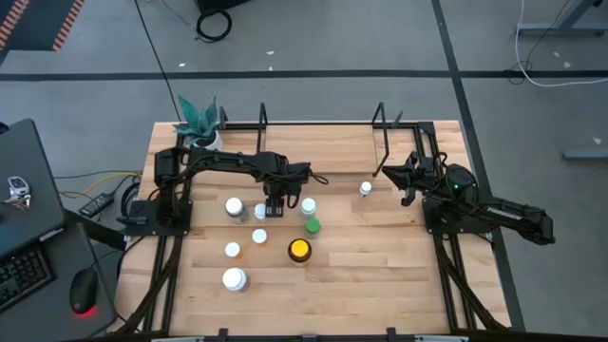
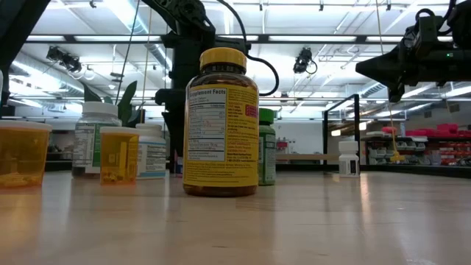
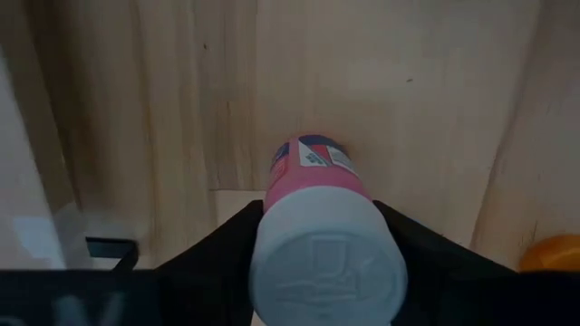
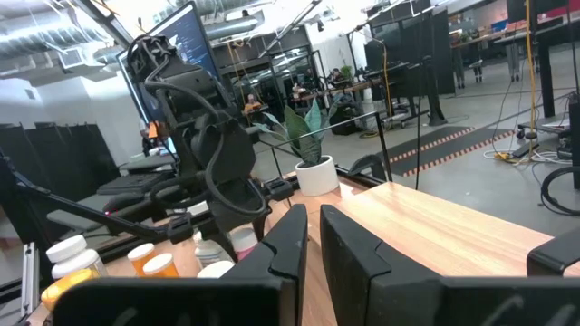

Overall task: Pick and place medicine bottles onto shelf by color
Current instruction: Put the pink pill bottle on the shelf

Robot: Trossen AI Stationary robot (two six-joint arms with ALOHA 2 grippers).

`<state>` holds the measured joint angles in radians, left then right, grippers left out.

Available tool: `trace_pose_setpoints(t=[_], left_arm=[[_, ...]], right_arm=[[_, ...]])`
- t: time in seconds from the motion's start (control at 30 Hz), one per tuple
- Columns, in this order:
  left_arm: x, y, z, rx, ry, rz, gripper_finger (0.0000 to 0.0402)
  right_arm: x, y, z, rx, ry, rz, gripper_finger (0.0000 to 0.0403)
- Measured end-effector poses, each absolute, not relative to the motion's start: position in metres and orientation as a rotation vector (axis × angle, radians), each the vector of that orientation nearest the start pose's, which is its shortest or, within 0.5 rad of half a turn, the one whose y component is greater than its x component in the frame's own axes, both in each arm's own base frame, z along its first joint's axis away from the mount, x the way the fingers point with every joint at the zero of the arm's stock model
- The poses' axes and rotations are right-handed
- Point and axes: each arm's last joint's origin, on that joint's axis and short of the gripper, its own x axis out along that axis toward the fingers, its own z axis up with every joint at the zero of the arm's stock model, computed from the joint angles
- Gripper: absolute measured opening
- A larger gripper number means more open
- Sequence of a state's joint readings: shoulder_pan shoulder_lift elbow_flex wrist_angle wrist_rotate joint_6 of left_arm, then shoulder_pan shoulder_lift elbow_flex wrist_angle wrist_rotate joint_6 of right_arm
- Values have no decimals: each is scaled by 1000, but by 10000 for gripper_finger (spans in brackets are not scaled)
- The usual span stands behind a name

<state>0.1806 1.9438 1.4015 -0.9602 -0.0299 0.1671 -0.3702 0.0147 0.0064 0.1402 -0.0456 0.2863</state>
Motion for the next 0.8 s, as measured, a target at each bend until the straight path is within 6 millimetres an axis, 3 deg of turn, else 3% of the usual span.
trace_pose_setpoints(t=[0.33,0.8], left_arm=[[365,77,203,1,1473,62,180],[370,112,249,-15,1388,125,181]], right_arm=[[91,-34,178,256,-175,-303,42],[91,-34,178,256,-175,-303,42]])
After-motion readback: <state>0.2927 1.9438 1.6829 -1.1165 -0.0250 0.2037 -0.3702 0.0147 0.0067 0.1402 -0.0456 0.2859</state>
